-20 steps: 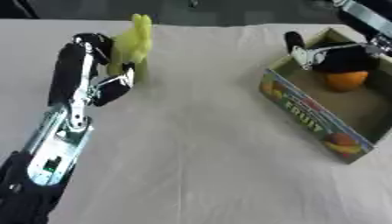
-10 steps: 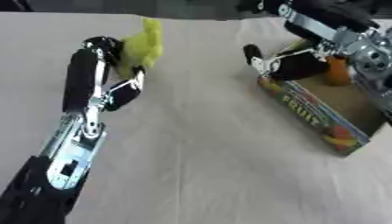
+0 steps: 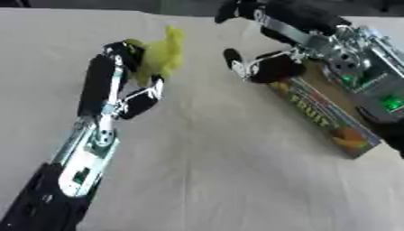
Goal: Pick up the objects with one hand, pass them to the other hand, and then place them into the box on the other side of the table.
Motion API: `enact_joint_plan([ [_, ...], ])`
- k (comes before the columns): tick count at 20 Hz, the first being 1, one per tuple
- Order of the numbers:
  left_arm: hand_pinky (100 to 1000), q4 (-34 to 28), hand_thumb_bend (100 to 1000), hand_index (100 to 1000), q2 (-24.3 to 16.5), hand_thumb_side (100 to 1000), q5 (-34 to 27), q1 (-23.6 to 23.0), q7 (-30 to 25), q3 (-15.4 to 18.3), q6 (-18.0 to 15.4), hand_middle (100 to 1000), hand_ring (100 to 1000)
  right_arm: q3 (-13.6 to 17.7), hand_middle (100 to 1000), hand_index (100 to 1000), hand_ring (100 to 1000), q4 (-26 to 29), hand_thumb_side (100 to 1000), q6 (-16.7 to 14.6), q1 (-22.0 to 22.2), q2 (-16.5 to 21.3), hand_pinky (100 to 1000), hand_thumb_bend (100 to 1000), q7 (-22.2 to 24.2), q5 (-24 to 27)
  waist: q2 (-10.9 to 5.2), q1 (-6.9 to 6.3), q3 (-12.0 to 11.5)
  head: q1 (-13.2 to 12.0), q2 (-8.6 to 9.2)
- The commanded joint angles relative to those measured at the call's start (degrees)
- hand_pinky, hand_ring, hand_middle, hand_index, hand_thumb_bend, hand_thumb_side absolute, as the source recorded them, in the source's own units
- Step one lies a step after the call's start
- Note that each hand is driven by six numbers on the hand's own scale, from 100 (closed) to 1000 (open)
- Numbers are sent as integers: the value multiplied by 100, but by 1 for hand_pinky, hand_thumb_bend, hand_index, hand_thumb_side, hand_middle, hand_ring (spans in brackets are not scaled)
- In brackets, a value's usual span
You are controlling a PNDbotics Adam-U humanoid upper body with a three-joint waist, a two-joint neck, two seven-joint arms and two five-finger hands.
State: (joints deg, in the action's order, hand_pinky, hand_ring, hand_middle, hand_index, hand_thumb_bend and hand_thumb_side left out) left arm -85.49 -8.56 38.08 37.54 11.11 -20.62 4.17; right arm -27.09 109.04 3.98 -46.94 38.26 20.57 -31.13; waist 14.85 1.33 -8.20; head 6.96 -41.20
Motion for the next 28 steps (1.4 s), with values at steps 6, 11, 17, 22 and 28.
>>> enact_joint_plan([
  [6, 360, -196, 100, 486, -90, 100, -5, 211, -199, -36, -322, 465, 478, -52, 893, 860, 924, -172, 388, -696, -204, -141, 929, 100, -109, -115, -183, 18, -74, 101, -30],
  [11, 363, -309, 100, 486, -69, 100, -75, 240, -256, -77, -463, 465, 478, -116, 900, 865, 929, -314, 424, -917, -220, -233, 930, 100, -67, -203, -183, 37, -103, 173, -57],
  [17, 368, -451, 100, 487, -108, 100, -274, 268, -374, -123, -597, 466, 480, -131, 906, 870, 930, -546, 471, -1141, -221, -288, 929, 100, 86, -402, -174, 41, -140, 208, -54],
  [22, 364, -638, 100, 486, -129, 100, -434, 278, -482, -187, -648, 465, 478, -146, 899, 863, 926, -763, 474, -1268, -234, -356, 927, 125, 41, -569, -173, 51, -169, 221, -43],
  [28, 360, -686, 100, 486, -92, 100, -633, 271, -540, -275, -683, 465, 477, -151, 834, 823, 884, -870, 355, -1183, -240, -430, 922, 124, -451, -538, -165, 64, -188, 221, -50],
])
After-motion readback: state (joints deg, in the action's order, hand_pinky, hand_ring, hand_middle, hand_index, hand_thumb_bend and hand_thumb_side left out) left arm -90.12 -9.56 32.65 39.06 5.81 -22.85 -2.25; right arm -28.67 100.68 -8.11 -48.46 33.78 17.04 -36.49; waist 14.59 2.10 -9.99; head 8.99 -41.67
